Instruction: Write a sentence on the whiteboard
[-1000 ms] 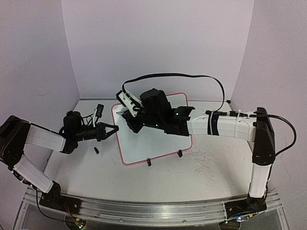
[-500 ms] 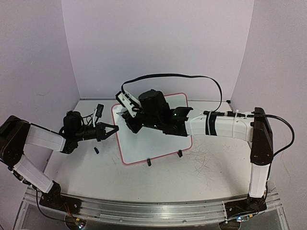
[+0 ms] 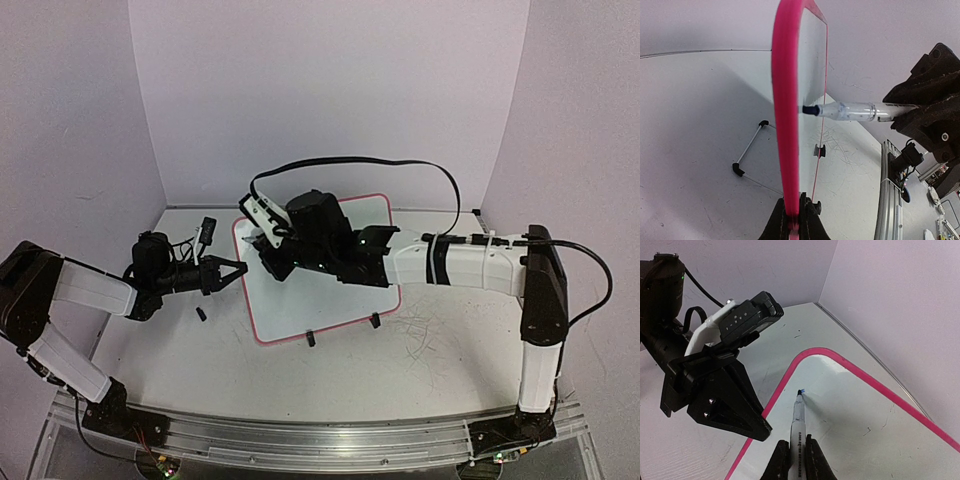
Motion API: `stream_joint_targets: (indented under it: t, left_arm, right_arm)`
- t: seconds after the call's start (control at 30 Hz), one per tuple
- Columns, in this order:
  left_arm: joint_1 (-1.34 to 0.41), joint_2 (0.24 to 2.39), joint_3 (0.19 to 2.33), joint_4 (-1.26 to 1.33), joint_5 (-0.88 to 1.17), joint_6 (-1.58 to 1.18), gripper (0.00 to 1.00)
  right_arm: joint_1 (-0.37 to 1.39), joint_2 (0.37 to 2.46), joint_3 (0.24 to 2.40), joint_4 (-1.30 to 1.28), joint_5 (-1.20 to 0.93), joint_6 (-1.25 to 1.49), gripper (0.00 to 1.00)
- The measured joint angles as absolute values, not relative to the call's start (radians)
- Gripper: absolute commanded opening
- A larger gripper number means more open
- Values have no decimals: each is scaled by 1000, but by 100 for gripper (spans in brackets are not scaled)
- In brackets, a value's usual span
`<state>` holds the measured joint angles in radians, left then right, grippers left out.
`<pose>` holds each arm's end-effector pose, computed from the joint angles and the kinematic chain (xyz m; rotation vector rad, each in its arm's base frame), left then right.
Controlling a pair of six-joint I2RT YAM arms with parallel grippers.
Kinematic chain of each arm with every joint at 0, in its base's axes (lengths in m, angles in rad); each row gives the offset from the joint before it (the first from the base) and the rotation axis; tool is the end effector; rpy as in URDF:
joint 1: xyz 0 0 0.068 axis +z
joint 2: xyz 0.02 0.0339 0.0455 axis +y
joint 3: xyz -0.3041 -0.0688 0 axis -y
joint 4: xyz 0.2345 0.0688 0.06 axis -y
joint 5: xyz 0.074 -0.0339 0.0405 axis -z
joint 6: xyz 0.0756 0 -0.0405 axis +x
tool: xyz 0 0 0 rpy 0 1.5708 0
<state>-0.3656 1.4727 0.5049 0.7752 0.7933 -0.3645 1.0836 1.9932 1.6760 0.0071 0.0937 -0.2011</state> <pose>0.2584 -0.1566 0.2327 0.6107 1.7667 -1.2111 0.2536 0.4635 0.3292 -1.0926 1.5695 0.5145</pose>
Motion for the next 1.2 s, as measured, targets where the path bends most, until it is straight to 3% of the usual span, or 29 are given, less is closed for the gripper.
stream_joint_targets:
  t: [1.2]
  left_arm:
    - [-366, 1467, 505, 758, 791, -349, 0]
  right_arm:
    - [1102, 1985, 1607, 7, 88, -159, 0]
